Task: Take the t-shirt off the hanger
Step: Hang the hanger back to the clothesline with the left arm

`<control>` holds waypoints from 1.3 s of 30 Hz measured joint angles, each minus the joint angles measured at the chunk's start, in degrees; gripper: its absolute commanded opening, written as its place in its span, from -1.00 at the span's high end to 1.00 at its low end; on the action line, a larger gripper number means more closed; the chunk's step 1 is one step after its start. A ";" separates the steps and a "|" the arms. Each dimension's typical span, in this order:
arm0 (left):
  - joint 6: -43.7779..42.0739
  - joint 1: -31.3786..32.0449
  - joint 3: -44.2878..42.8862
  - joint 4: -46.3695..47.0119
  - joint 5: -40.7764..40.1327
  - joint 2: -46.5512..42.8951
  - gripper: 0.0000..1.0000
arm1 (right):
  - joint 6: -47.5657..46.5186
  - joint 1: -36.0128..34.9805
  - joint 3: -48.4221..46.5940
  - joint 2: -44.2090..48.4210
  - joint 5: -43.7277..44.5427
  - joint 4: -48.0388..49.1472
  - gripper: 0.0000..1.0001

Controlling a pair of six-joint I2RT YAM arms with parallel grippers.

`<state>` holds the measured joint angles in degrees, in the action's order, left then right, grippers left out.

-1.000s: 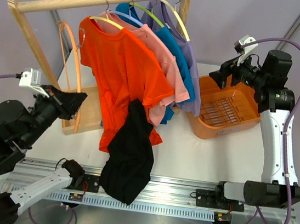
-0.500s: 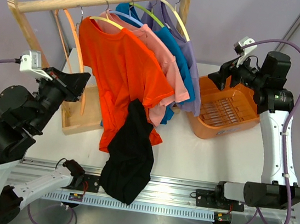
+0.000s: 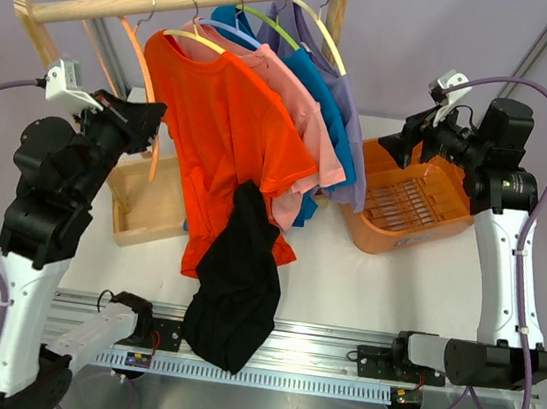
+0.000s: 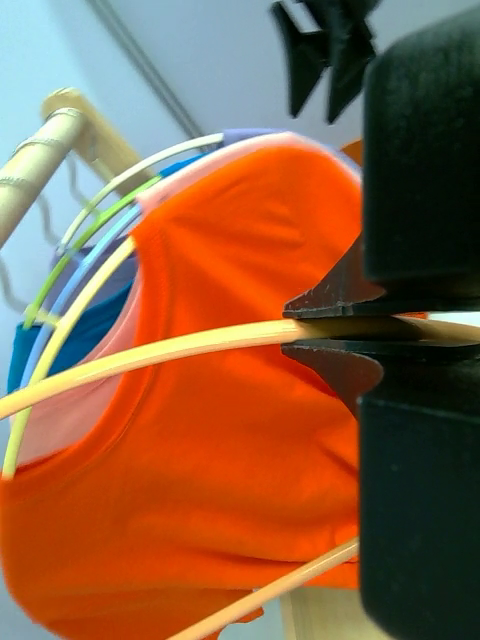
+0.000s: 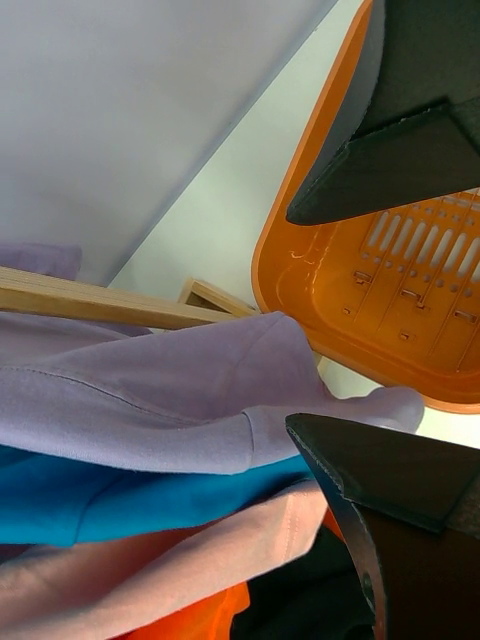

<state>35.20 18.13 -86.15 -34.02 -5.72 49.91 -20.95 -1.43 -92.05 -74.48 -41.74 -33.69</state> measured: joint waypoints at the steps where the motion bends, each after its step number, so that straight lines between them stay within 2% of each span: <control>1: 1.57 -3.89 1.29 2.05 3.39 0.11 1.00 | 0.00 0.00 0.28 0.37 0.02 0.02 -0.68; 4: 6.86 -14.08 6.80 8.83 12.15 0.02 1.00 | 0.00 0.00 1.20 1.44 0.02 0.02 -0.67; 6: 9.99 -17.97 9.90 12.50 16.41 0.04 1.00 | -0.02 0.00 2.08 2.43 0.07 0.00 -0.68; 10: 15.58 -21.75 12.72 18.34 24.06 -0.26 1.00 | -0.04 0.00 3.26 4.09 0.11 0.00 -0.67; 14: 19.30 -24.52 14.51 21.53 27.82 -1.97 1.00 | -0.04 0.00 3.65 4.42 0.11 0.00 -0.68; 26: 30.73 -32.44 22.69 30.69 27.15 -9.40 1.00 | -0.07 0.02 3.72 3.78 0.07 -0.02 -0.68; 39: 38.53 -36.68 26.88 31.34 21.66 -10.19 1.00 | -0.33 0.24 4.76 3.78 0.09 0.00 -0.68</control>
<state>73.73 -18.55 -59.27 -2.68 15.94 39.72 -21.28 -1.19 -87.29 -70.70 -41.65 -33.69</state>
